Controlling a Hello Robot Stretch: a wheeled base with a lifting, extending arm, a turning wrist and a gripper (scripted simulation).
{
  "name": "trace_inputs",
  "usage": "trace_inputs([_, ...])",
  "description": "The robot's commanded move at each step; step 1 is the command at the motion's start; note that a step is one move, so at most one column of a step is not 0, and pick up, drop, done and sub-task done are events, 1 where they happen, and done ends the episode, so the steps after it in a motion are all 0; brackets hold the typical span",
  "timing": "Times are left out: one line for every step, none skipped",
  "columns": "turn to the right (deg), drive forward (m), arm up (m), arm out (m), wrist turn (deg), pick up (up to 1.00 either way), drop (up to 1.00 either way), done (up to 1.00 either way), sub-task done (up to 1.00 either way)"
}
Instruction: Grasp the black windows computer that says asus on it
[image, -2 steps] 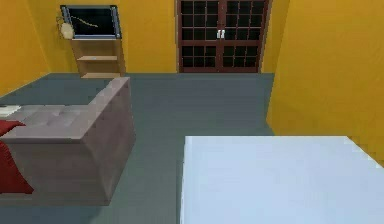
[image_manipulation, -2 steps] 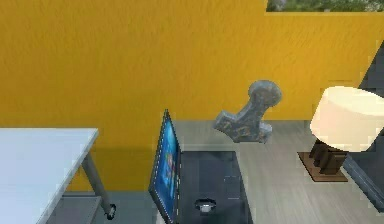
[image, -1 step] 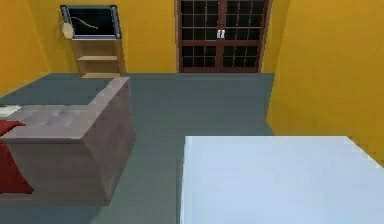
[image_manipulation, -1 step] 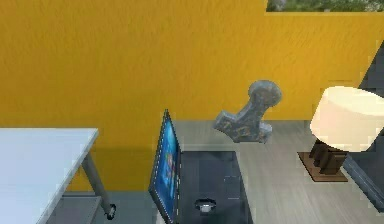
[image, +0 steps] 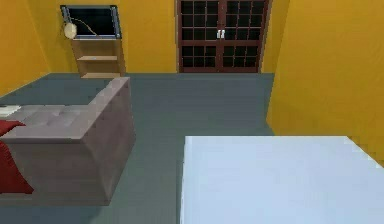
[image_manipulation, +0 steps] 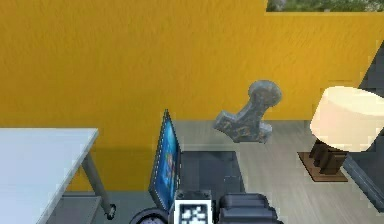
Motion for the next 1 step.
trace_inputs([0.0,0.0,0.0,0.02,0.0,0.0,0.0,0.0,0.0])
